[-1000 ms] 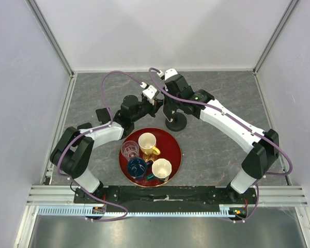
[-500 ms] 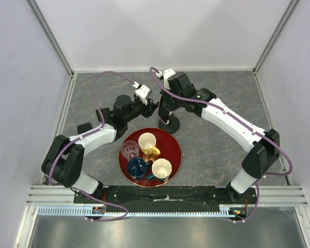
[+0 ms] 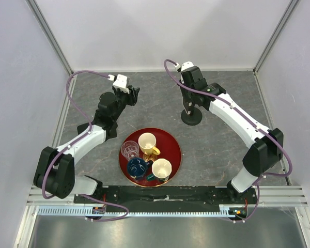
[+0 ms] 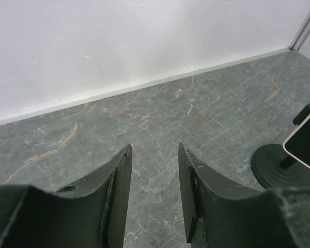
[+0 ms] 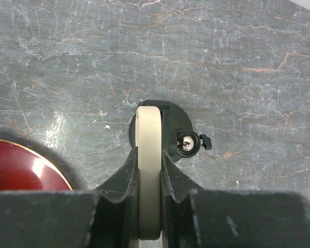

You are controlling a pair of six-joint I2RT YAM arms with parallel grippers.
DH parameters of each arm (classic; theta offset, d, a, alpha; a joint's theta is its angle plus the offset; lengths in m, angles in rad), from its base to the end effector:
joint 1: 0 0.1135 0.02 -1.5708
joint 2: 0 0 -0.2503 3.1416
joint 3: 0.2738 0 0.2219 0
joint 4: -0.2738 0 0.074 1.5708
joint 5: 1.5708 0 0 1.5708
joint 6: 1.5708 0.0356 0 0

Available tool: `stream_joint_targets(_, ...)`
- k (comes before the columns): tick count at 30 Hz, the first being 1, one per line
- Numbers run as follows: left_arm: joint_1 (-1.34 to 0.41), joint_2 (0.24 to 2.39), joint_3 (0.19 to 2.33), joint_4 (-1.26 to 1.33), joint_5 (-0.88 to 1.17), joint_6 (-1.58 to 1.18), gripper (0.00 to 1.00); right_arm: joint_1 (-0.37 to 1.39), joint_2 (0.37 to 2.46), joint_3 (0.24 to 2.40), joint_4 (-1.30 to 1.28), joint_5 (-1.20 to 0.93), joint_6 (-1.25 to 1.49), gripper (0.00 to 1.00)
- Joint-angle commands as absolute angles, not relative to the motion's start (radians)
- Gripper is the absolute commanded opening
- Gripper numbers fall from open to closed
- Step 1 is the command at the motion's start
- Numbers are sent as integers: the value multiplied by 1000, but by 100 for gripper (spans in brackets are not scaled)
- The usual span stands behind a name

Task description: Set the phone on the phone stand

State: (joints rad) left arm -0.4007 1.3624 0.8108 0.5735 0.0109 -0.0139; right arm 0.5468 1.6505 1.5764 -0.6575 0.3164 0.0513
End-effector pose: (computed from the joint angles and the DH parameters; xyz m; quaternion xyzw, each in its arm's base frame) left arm 0.2680 -0.1139 0.2999 0.1382 0.6855 -0.1509 0.6987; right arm 0.2942 0.1661 0.3350 -0.1589 0.8901 -0.0190 0.4268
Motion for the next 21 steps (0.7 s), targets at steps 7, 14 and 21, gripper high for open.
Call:
stream_joint_targets(7,-383,1436,867,624,247,-121,47,496,1551,1494,-776,403,90,39)
stream_joint_targets(14,-382,1523,940,621,455,-172,47,439,1465,1444,-775,333,87,62)
stream_joint_targets(21,-393,1725,1061,800,902,-366,52,408,1410,1407,-772,333,61,71)
